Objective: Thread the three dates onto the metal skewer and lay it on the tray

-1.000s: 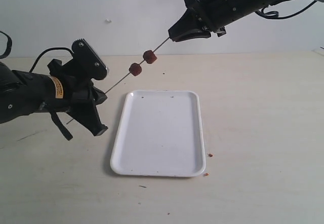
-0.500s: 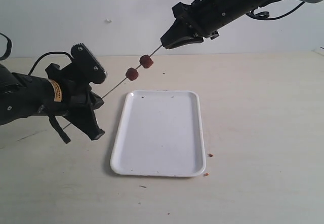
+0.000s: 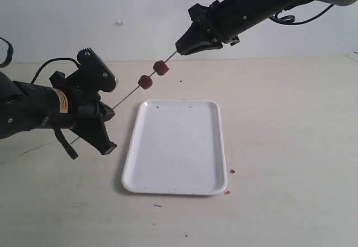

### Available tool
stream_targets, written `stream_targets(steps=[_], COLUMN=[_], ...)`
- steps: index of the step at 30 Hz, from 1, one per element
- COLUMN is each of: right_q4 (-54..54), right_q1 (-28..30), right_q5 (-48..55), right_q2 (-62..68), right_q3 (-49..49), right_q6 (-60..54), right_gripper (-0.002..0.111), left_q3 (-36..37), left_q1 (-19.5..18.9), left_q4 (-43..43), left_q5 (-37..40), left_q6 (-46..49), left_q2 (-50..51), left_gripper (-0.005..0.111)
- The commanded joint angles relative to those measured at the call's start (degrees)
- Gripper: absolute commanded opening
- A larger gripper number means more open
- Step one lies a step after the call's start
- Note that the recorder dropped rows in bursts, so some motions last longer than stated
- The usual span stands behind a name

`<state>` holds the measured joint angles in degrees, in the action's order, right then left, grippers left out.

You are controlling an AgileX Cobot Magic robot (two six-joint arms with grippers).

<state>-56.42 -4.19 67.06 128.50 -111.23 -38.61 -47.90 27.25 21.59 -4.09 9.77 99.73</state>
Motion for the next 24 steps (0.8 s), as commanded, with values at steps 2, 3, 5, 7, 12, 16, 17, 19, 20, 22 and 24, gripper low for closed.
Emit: stream_targets(steps=[2,3,5,7,12,16,17,19,20,22,24], right_q4=[-3.5,-4.1,-4.8,-4.9,-5.2,-6.0,-6.0,-6.6,-6.6,-6.6,-6.6], right_q1=[-1.5,-1.5,-1.5,-1.5,-1.5,-1.5,-1.5,-1.5,-1.5,-1.4,-1.3], right_q5=[2.9,2.9,2.9,2.9,2.9,2.9,2.9,2.9,2.9,2.9,2.9], right_q2=[1.4,1.4,1.4,1.4,1.4,1.4,1.4,1.4,1.4,1.4,1.4], right_q3=[0.0,0.0,0.0,0.0,0.0,0.0,0.0,0.0,0.0,0.0,0.0], right_q6=[-2.1,-2.3,-2.3,-2.6,-2.6,-2.6,-2.6,-2.7,-2.7,-2.7,-2.7], right_gripper=[0.018,0.018,0.018,0.018,0.018,0.018,0.018,0.025,0.030,0.049,0.065], left_q3=[-0.8,-0.8,-0.8,-0.8,-0.8,-0.8,-0.8,-0.8,-0.8,-0.8,-0.8], left_q1=[0.8,0.8,0.8,0.8,0.8,0.8,0.8,0.8,0.8,0.8,0.8], left_q4=[0.5,0.5,0.5,0.5,0.5,0.5,0.5,0.5,0.5,0.5,0.5], left_q5=[-9.7,-10.3,-11.5,-12.6,-13.7,-13.4,-13.4,-13.2,-13.1,-12.9,-12.8], left_q6=[-0.5,-0.5,-0.9,-1.1,-1.2,-1.4,-1.4,-1.7,-1.7,-1.7,-1.7], left_q2=[-0.4,-0.4,-0.5,-0.7,-1.9,-2.4,-2.4,-2.4,-2.4,-2.4,-2.4], left_gripper=[0.000,0.000,0.000,0.000,0.000,0.000,0.000,0.000,0.000,0.000,0.000])
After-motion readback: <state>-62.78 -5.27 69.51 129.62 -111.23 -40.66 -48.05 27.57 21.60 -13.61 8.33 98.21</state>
